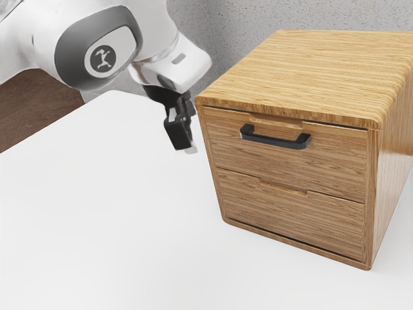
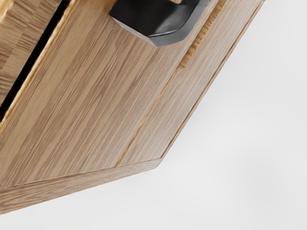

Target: Pull the drawer handle with one arm to open the drawer

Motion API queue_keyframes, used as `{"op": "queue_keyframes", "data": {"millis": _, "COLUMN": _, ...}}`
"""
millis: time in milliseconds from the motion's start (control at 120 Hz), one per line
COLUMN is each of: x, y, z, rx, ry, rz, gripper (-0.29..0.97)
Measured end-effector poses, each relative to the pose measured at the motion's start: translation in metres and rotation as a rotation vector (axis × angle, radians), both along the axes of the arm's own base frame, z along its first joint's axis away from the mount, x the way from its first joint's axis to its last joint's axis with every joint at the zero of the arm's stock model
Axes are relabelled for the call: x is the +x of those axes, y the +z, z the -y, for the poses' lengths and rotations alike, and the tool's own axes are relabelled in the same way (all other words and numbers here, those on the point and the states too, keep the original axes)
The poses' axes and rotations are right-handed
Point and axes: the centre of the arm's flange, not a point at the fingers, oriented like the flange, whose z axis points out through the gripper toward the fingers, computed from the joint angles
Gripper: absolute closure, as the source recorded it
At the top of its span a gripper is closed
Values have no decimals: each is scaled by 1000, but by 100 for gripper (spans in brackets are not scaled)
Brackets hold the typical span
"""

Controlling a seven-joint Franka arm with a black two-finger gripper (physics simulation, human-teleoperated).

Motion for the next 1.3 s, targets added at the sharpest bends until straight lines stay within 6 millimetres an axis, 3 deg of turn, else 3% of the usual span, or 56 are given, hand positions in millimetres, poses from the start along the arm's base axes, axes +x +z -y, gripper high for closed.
{"op": "queue_keyframes", "data": {"millis": 83, "x": 9, "y": -6, "z": 6, "rx": 53, "ry": -138, "rz": 84, "gripper": 0}}
{"op": "queue_keyframes", "data": {"millis": 175, "x": 11, "y": 1, "z": 14, "rx": 97, "ry": -262, "rz": 156, "gripper": 0}}
{"op": "queue_keyframes", "data": {"millis": 367, "x": 1, "y": 1, "z": 54, "rx": 162, "ry": -494, "rz": 209, "gripper": 0}}
{"op": "queue_keyframes", "data": {"millis": 775, "x": 1, "y": 12, "z": 50, "rx": 244, "ry": -663, "rz": 246, "gripper": 3}}
{"op": "queue_keyframes", "data": {"millis": 858, "x": -24, "y": 19, "z": 51, "rx": 265, "ry": -686, "rz": 255, "gripper": 12}}
{"op": "queue_keyframes", "data": {"millis": 967, "x": -45, "y": 18, "z": 102, "rx": 285, "ry": -787, "rz": 269, "gripper": 22}}
{"op": "queue_keyframes", "data": {"millis": 1025, "x": -39, "y": 20, "z": 132, "rx": 277, "ry": -834, "rz": 278, "gripper": 25}}
{"op": "queue_keyframes", "data": {"millis": 1108, "x": -27, "y": 15, "z": 150, "rx": 268, "ry": -853, "rz": 263, "gripper": 29}}
{"op": "queue_keyframes", "data": {"millis": 1200, "x": -11, "y": -1, "z": 145, "rx": 262, "ry": -829, "rz": 222, "gripper": 30}}
{"op": "queue_keyframes", "data": {"millis": 1300, "x": -11, "y": 0, "z": 124, "rx": 277, "ry": -772, "rz": 211, "gripper": 32}}
